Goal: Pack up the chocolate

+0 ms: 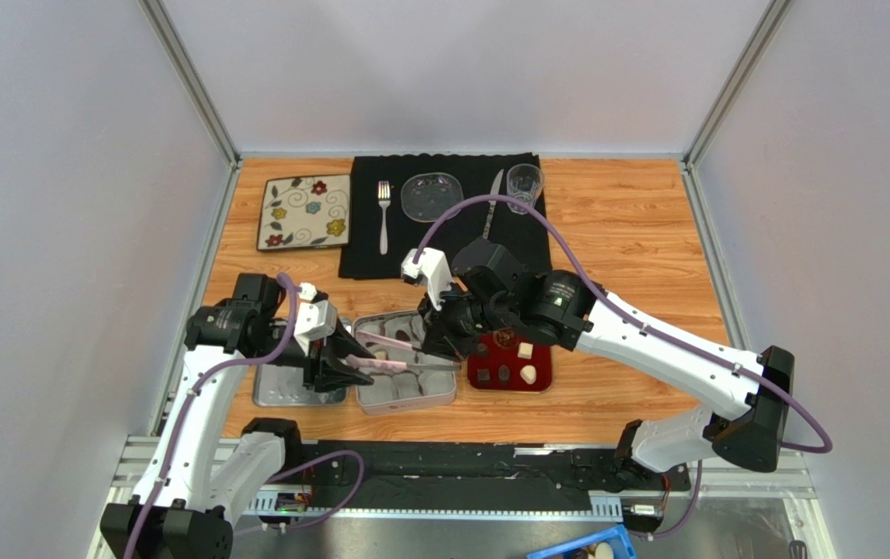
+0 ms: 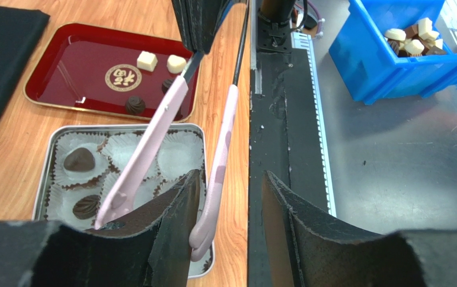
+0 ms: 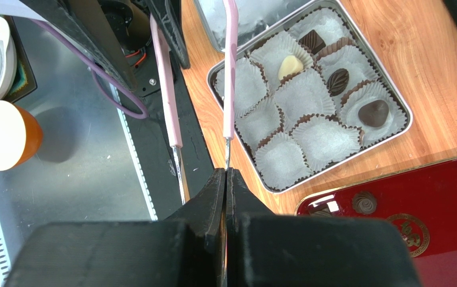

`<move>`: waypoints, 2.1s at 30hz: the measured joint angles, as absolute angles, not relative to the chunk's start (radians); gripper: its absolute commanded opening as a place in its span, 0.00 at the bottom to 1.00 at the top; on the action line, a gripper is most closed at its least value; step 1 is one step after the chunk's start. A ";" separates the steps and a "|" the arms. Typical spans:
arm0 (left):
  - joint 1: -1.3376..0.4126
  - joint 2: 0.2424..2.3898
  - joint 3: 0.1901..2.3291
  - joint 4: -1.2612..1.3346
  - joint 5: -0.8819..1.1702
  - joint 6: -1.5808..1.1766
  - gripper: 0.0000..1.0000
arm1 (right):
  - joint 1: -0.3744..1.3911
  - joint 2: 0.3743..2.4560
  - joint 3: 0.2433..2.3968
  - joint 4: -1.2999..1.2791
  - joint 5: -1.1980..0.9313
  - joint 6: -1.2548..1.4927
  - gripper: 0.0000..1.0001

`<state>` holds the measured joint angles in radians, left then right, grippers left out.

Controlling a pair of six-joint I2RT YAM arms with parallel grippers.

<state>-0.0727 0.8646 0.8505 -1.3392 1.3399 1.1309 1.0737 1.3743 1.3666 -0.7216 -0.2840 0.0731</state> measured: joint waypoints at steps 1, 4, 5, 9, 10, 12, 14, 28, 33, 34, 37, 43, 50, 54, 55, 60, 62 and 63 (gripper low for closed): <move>-0.073 0.865 0.850 -1.340 1.336 1.132 0.43 | 1.071 1.375 1.369 -0.722 -0.286 0.073 0.00; -0.073 0.865 0.847 -1.345 1.330 1.134 0.22 | 1.069 1.375 1.375 -0.722 -0.293 0.073 0.00; -0.073 0.867 0.846 -1.345 1.329 1.134 0.17 | 1.069 1.375 1.376 -0.722 -0.296 0.073 0.00; -0.080 0.881 0.846 -1.357 1.329 1.137 0.03 | 1.067 1.378 1.376 -0.717 -0.303 0.071 0.08; -0.080 0.886 0.846 -1.360 1.330 1.137 0.02 | 1.064 1.380 1.375 -0.717 -0.307 0.071 0.12; -0.080 0.896 0.847 -1.364 1.331 1.136 0.01 | 1.059 1.385 1.374 -0.706 -0.310 0.077 0.30; -0.080 0.904 0.847 -1.365 1.334 1.135 0.00 | 1.059 1.385 1.366 -0.691 -0.314 0.088 0.42; -0.079 1.080 0.862 -1.194 1.434 0.782 0.00 | 0.860 0.983 1.034 -0.326 -0.400 0.180 0.68; -0.079 1.103 0.896 -1.168 1.440 0.698 0.00 | 0.845 0.977 0.975 -0.209 -0.456 0.236 0.72; -0.080 1.103 0.902 -1.166 1.441 0.691 0.00 | 0.839 0.982 0.954 -0.189 -0.468 0.252 0.73; -0.084 1.103 0.936 -1.161 1.441 0.663 0.00 | 0.825 1.008 0.907 -0.138 -0.493 0.290 0.74; -0.088 1.097 0.961 -1.158 1.439 0.627 0.00 | 0.801 1.051 0.878 -0.035 -0.537 0.350 0.74; -0.091 1.084 0.963 -1.158 1.447 0.616 0.00 | 0.790 1.072 0.863 0.051 -0.580 0.389 0.72; -0.091 1.075 0.971 -1.158 1.447 0.613 0.00 | 0.784 1.086 0.846 0.089 -0.604 0.411 0.70; -0.091 1.073 0.976 -1.158 1.447 0.611 0.00 | 0.784 1.096 0.844 0.101 -0.612 0.418 0.69; -0.091 1.069 0.983 -1.156 1.451 0.609 0.00 | 0.784 1.155 0.829 0.171 -0.650 0.466 0.65; -0.091 1.068 0.983 -1.156 1.452 0.608 0.00 | 0.784 1.168 0.822 0.195 -0.659 0.484 0.63; -0.091 1.068 0.983 -1.156 1.452 0.608 0.00 | 0.784 1.171 0.818 0.208 -0.662 0.491 0.62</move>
